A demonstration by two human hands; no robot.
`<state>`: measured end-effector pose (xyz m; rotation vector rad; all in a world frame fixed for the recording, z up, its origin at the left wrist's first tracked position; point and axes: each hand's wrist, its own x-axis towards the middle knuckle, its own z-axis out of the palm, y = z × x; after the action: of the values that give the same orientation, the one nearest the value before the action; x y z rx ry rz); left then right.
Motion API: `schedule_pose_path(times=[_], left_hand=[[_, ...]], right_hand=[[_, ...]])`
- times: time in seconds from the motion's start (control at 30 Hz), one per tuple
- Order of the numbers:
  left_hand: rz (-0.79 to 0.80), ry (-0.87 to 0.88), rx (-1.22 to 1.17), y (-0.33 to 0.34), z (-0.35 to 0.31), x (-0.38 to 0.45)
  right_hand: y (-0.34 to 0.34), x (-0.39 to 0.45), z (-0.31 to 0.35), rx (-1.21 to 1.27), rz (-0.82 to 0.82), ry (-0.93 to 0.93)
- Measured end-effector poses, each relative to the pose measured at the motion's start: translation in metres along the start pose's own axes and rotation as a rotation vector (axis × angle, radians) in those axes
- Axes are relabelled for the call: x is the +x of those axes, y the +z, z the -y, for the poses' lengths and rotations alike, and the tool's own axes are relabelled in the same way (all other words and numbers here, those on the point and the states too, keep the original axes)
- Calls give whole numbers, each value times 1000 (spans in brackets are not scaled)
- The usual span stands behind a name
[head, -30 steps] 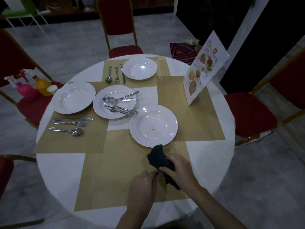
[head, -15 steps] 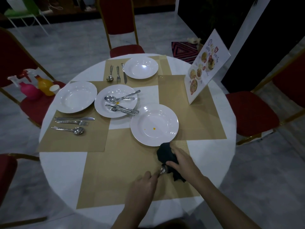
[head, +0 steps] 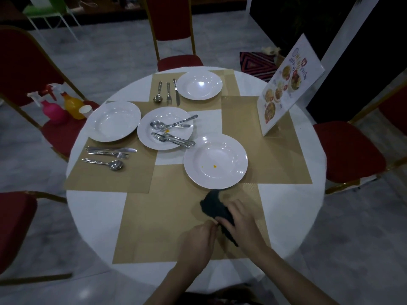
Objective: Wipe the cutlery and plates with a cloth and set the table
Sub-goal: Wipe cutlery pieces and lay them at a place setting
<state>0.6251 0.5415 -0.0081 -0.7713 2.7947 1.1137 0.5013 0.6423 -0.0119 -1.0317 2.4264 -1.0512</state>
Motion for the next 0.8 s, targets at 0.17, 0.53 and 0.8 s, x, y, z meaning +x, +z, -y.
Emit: schedule_pose_path(times=[0.17, 0.53, 0.8], left_hand=[[58, -122, -230, 0, -7, -7], [242, -478, -723, 33, -29, -4], [332, -437, -613, 58, -43, 39]], right_hand=[[-5, 3, -20, -5, -54, 169], [-56, -43, -69, 200, -330, 523], [-51, -61, -67, 309, -252, 561]])
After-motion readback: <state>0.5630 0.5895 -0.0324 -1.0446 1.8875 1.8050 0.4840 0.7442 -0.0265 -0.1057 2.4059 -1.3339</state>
